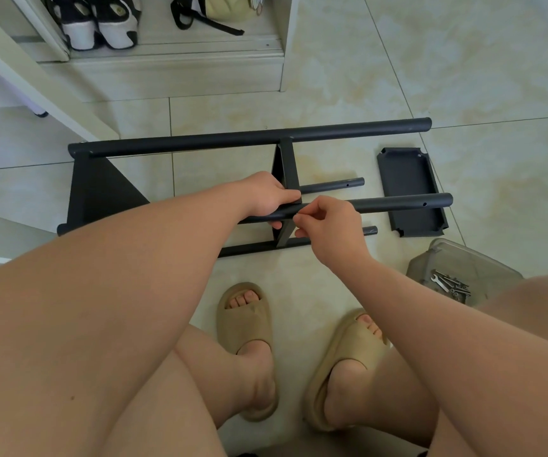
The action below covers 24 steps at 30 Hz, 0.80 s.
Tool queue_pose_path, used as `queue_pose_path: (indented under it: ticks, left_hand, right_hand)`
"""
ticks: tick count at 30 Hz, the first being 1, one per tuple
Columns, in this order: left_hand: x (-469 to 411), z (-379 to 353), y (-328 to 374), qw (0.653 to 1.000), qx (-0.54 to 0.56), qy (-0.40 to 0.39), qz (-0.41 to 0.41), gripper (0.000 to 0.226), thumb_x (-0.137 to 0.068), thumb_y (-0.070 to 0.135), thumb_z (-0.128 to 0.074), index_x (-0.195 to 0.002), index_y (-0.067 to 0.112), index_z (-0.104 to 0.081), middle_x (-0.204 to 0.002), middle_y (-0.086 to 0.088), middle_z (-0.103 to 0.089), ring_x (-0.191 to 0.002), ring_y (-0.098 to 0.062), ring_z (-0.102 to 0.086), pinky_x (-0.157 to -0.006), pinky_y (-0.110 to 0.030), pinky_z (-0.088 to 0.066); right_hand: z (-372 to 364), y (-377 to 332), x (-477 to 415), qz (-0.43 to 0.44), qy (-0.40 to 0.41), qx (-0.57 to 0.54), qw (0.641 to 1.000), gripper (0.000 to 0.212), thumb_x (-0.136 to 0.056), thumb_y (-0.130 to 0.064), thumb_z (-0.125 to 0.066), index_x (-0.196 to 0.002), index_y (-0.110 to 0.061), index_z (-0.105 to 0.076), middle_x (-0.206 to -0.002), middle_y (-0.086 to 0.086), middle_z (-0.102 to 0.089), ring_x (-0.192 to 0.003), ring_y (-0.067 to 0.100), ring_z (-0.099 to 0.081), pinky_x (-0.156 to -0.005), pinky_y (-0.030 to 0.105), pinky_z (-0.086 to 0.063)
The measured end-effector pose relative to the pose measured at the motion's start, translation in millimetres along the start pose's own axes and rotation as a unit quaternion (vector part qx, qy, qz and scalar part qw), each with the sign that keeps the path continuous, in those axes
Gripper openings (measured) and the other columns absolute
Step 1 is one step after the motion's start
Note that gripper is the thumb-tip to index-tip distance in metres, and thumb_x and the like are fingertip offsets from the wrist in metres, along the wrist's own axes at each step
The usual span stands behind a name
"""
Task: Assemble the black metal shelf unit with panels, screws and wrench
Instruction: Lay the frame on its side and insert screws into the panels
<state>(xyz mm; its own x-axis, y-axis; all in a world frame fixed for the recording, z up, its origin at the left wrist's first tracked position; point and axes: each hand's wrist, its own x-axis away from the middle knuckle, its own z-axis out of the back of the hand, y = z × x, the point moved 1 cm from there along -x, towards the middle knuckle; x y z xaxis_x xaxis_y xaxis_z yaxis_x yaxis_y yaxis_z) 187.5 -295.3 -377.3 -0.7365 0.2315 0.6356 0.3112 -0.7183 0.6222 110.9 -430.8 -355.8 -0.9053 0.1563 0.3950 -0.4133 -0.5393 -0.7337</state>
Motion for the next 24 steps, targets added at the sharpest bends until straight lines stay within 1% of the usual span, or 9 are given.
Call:
queue_pose_path:
  ticks: [3, 6, 7, 10, 14, 17, 19, 22, 24]
  left_hand:
    - [-0.9, -0.1, 0.3, 1.000, 0.006, -0.004, 0.001, 0.045, -0.100, 0.046, -0.051, -0.105, 0.007, -0.073, -0.076, -0.006, -0.076, -0.065, -0.010, -0.069, -0.085, -0.029, -0.047]
    - [-0.4, 0.6, 2.1, 1.000, 0.009, -0.009, 0.007, 0.043, -0.102, 0.042, -0.050, -0.108, 0.006, -0.071, -0.071, -0.004, -0.074, -0.061, -0.010, -0.069, -0.072, -0.024, -0.047]
    - [-0.5, 0.9, 2.2, 1.000, 0.010, -0.011, 0.011, 0.041, -0.102, 0.041, -0.049, -0.109, 0.006, -0.070, -0.073, -0.004, -0.074, -0.062, -0.012, -0.070, -0.071, -0.023, -0.046]
    - [-2.2, 1.0, 1.3, 0.999, 0.024, -0.015, 0.019, 0.040, -0.103, 0.040, -0.049, -0.111, 0.006, -0.068, -0.085, -0.009, -0.077, -0.069, -0.016, -0.073, -0.072, -0.022, -0.048]
    - [-3.3, 0.2, 0.7, 0.999, 0.027, -0.013, 0.025, 0.041, -0.102, 0.041, -0.050, -0.112, 0.005, -0.067, -0.087, -0.012, -0.077, -0.070, -0.017, -0.074, -0.078, -0.023, -0.048]
    - [-1.8, 0.3, 1.8, 0.999, 0.018, -0.011, 0.028, 0.041, -0.102, 0.042, -0.049, -0.112, 0.006, -0.067, -0.082, -0.011, -0.076, -0.073, -0.018, -0.074, -0.075, -0.024, -0.046]
    - [0.1, 0.5, 3.1, 0.999, 0.011, -0.013, 0.027, 0.041, -0.102, 0.041, -0.048, -0.111, 0.006, -0.067, -0.079, -0.009, -0.076, -0.068, -0.015, -0.072, -0.071, -0.023, -0.045]
    - [2.7, 0.3, 4.6, 1.000, 0.006, -0.013, 0.023, 0.038, -0.103, 0.039, -0.048, -0.106, 0.006, -0.067, -0.063, 0.000, -0.072, -0.057, -0.008, -0.069, -0.064, -0.021, -0.042]
    - [3.0, 0.5, 4.8, 1.000, 0.010, -0.011, 0.023, 0.040, -0.103, 0.039, -0.048, -0.108, 0.006, -0.068, -0.057, 0.003, -0.070, -0.055, -0.007, -0.068, -0.061, -0.022, -0.040]
  right_hand:
    - [-1.7, 1.4, -3.5, -0.005, 0.002, -0.026, 1.000, 0.017, -0.094, -0.014, -0.069, -0.078, -0.020, -0.066, -0.069, -0.003, -0.073, -0.078, 0.015, -0.073, -0.082, 0.041, -0.060]
    - [-2.8, 4.0, -5.2, -0.011, 0.005, -0.056, 0.998, 0.018, -0.093, -0.012, -0.069, -0.077, -0.018, -0.066, -0.067, -0.002, -0.073, -0.076, 0.016, -0.074, -0.084, 0.045, -0.060]
    - [-3.1, 4.7, -4.9, -0.013, 0.006, -0.060, 0.998, 0.017, -0.093, -0.012, -0.069, -0.077, -0.018, -0.066, -0.066, -0.003, -0.073, -0.076, 0.016, -0.074, -0.085, 0.045, -0.060]
    - [-4.5, 7.6, -4.2, -0.009, 0.002, -0.053, 0.999, 0.016, -0.094, -0.012, -0.068, -0.080, -0.020, -0.066, -0.070, -0.004, -0.073, -0.080, 0.016, -0.074, -0.086, 0.043, -0.060]
    - [-3.5, 9.6, -5.8, 0.003, -0.012, -0.033, 0.999, 0.018, -0.097, -0.009, -0.062, -0.087, -0.024, -0.065, -0.081, -0.006, -0.074, -0.086, 0.011, -0.073, -0.084, 0.034, -0.059]
    - [-2.2, 8.6, -6.1, 0.005, -0.007, -0.014, 1.000, 0.023, -0.099, -0.008, -0.059, -0.085, -0.026, -0.062, -0.081, -0.005, -0.073, -0.088, 0.014, -0.073, -0.073, 0.028, -0.058]
    - [-2.8, 7.9, -5.9, 0.006, 0.000, -0.005, 1.000, 0.025, -0.098, -0.009, -0.058, -0.082, -0.027, -0.061, -0.080, -0.004, -0.073, -0.088, 0.016, -0.072, -0.069, 0.028, -0.057]
    - [-3.4, 6.0, -5.6, 0.011, 0.005, 0.006, 1.000, 0.021, -0.097, -0.010, -0.058, -0.084, -0.025, -0.063, -0.084, -0.001, -0.074, -0.089, 0.018, -0.071, -0.071, 0.030, -0.057]
    - [-3.8, 5.0, -6.7, 0.015, 0.008, 0.013, 1.000, 0.015, -0.097, -0.013, -0.060, -0.087, -0.023, -0.066, -0.087, 0.001, -0.074, -0.089, 0.018, -0.070, -0.072, 0.031, -0.057]
